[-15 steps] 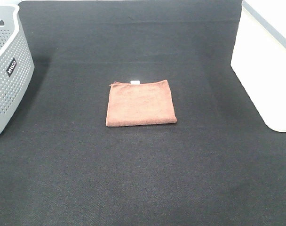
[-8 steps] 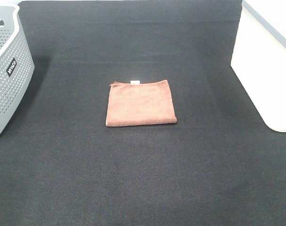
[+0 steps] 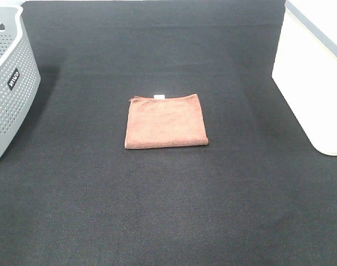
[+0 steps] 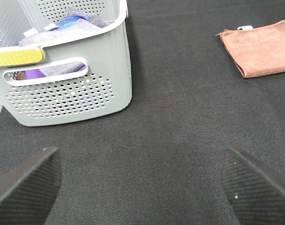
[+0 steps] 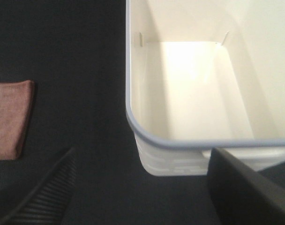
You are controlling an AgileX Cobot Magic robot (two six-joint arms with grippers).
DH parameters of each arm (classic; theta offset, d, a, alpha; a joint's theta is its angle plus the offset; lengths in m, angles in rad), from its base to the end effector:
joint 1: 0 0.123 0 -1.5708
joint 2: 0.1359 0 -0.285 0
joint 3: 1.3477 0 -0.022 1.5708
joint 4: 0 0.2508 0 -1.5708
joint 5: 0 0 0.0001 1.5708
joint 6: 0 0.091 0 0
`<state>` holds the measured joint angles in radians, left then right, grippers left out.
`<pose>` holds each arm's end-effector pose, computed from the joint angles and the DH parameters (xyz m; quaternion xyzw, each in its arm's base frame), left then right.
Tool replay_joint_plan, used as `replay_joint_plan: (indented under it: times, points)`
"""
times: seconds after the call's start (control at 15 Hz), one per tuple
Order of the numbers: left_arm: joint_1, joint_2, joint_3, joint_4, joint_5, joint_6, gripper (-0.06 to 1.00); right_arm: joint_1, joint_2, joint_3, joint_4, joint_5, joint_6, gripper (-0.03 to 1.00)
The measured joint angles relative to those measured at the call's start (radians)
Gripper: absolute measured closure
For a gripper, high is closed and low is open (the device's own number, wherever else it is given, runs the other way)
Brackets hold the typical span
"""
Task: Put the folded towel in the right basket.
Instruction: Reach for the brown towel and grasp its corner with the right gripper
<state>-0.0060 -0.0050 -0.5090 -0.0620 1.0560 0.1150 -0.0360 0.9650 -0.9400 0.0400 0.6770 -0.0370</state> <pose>-0.0066 -0.0049 0.2803 0.0526 0.8463 -0.0021 0.5301 0.1941 -0.0047 0.3621 0.0076 0.8877 0.0015 0.4603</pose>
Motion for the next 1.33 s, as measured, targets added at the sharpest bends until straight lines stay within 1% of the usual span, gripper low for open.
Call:
replay_joint_plan:
  times: [0.07, 0.13, 0.2, 0.4, 0.47, 0.53, 0.6, 0.67, 0.8, 1.0, 1.07, 1.2, 1.33]
  points:
    - [0.0, 0.0, 0.0, 0.0, 0.0, 0.0, 0.07, 0.0, 0.0, 0.0, 0.0, 0.0, 0.0, 0.24]
    - [0.0, 0.0, 0.0, 0.0, 0.0, 0.0, 0.07, 0.0, 0.088, -0.065, 0.024, 0.009, -0.021, 0.24]
    - [0.0, 0.0, 0.0, 0.0, 0.0, 0.0, 0.07, 0.0, 0.183, -0.148, 0.075, 0.028, -0.072, 0.24]
    - [0.0, 0.0, 0.0, 0.0, 0.0, 0.0, 0.07, 0.0, 0.367, -0.291, 0.193, 0.095, -0.156, 0.24]
    - [0.0, 0.0, 0.0, 0.0, 0.0, 0.0, 0.07, 0.002, 0.415, -0.335, 0.217, 0.115, -0.164, 0.24]
    - [0.0, 0.0, 0.0, 0.0, 0.0, 0.0, 0.07, 0.016, 0.463, -0.37, 0.217, 0.126, -0.166, 0.24]
    - [0.0, 0.0, 0.0, 0.0, 0.0, 0.0, 0.07, 0.046, 0.503, -0.405, 0.209, 0.132, -0.169, 0.24]
    - [0.0, 0.0, 0.0, 0.0, 0.0, 0.0, 0.07, 0.106, 0.551, -0.451, 0.198, 0.136, -0.175, 0.24]
    - [0.0, 0.0, 0.0, 0.0, 0.0, 0.0, 0.07, 0.192, 0.622, -0.501, 0.196, 0.136, -0.175, 0.24]
    - [0.0, 0.0, 0.0, 0.0, 0.0, 0.0, 0.07, 0.291, 0.724, -0.55, 0.197, 0.137, -0.175, 0.24]
    - [0.0, 0.0, 0.0, 0.0, 0.0, 0.0, 0.07, 0.322, 0.783, -0.567, 0.213, 0.137, -0.175, 0.24]
    - [0.0, 0.0, 0.0, 0.0, 0.0, 0.0, 0.07, 0.336, 0.851, -0.584, 0.266, 0.138, -0.175, 0.24]
    - [0.0, 0.0, 0.0, 0.0, 0.0, 0.0, 0.07, 0.336, 0.928, -0.612, 0.321, 0.166, -0.175, 0.24]
